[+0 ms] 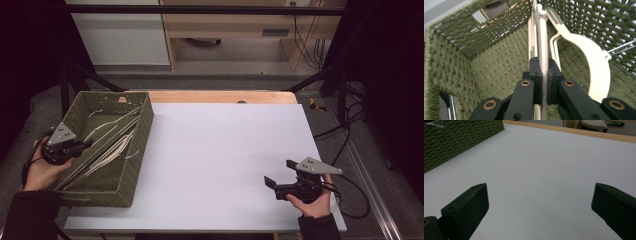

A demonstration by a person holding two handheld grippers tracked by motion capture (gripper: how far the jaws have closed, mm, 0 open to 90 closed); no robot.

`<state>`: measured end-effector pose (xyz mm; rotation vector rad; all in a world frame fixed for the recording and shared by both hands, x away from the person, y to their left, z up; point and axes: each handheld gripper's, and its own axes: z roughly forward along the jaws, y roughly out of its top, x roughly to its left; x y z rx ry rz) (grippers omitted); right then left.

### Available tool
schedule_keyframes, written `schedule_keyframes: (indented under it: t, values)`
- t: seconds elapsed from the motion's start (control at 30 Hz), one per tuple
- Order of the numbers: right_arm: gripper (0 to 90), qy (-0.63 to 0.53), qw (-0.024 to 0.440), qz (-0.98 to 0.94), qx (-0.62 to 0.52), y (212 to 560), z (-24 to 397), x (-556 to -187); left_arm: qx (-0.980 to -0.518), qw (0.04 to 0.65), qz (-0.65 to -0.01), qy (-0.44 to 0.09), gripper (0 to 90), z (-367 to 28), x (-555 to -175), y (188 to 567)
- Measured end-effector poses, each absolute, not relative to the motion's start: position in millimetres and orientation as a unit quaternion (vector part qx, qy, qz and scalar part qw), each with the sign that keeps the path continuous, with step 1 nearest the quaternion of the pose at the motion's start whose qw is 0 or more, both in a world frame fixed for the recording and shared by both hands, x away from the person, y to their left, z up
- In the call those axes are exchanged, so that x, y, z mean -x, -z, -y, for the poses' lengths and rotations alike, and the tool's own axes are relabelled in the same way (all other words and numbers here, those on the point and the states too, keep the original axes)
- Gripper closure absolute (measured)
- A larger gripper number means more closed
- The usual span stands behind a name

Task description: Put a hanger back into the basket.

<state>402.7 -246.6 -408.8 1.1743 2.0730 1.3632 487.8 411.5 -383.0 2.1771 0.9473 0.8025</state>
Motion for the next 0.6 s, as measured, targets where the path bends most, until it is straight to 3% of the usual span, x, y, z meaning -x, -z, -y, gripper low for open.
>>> schedule_keyframes:
  t: [0.37,0.6]
  values:
    - [2.0,-0.488,0.196,-0.74,-0.419,409,246,-402,-0.848,0.311,-0.343,-0.256,77.6,-402,-483,399]
    - [2.1,-0.486,0.196,-0.742,-0.417,409,246,-402,-0.859,0.298,-0.342,-0.238,61.5,-394,-481,402]
